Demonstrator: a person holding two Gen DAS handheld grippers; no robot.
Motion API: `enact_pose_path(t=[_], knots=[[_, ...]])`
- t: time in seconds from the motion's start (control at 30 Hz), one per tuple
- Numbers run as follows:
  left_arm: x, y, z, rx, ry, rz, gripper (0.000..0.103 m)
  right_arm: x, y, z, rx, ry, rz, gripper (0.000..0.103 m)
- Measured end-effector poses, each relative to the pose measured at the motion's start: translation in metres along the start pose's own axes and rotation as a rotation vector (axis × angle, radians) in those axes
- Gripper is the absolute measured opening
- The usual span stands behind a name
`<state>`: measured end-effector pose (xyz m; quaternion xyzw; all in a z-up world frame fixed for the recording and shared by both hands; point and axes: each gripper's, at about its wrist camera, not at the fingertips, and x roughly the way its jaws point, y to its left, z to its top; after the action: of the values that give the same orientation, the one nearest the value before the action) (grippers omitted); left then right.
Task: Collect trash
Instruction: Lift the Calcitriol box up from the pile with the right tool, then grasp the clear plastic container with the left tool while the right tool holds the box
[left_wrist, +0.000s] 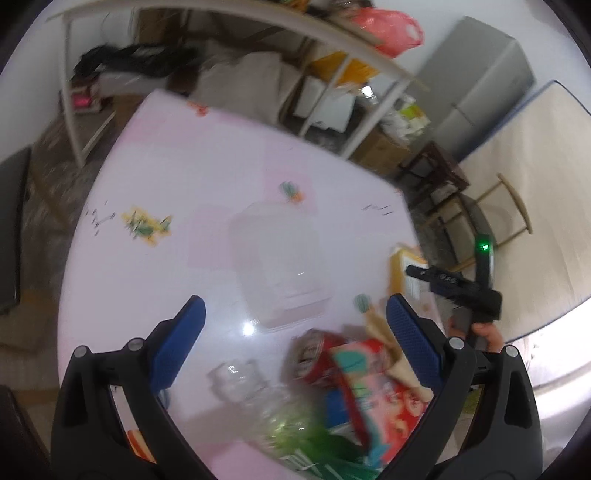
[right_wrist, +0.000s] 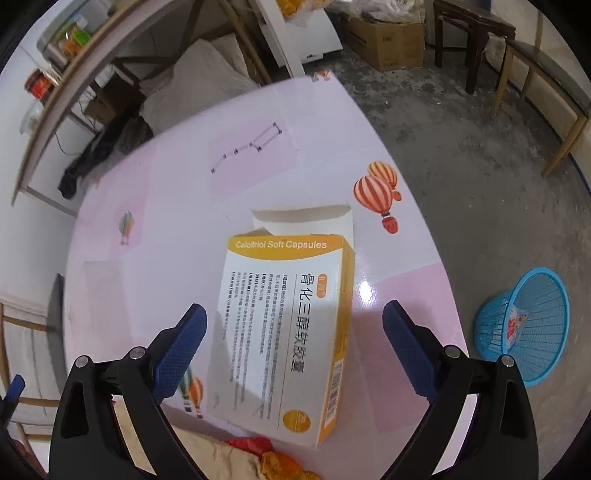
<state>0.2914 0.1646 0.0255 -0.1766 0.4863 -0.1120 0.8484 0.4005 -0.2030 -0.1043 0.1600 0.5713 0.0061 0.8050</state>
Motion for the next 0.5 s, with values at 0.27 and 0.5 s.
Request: enact_pose_path(t=[0.27, 0.5], knots=[[0.071, -0.003, 0.039, -0.116, 0.214, -0.090, 0.094, 0.011, 0.026, 0.000, -0.241, 0.010, -0.100, 0.093], [0.128, -0.015, 0.062, -0.123, 0.277, 0.058, 0.094, 0.014, 0.026, -0.001, -0.349, 0.020, -0.080, 0.094]])
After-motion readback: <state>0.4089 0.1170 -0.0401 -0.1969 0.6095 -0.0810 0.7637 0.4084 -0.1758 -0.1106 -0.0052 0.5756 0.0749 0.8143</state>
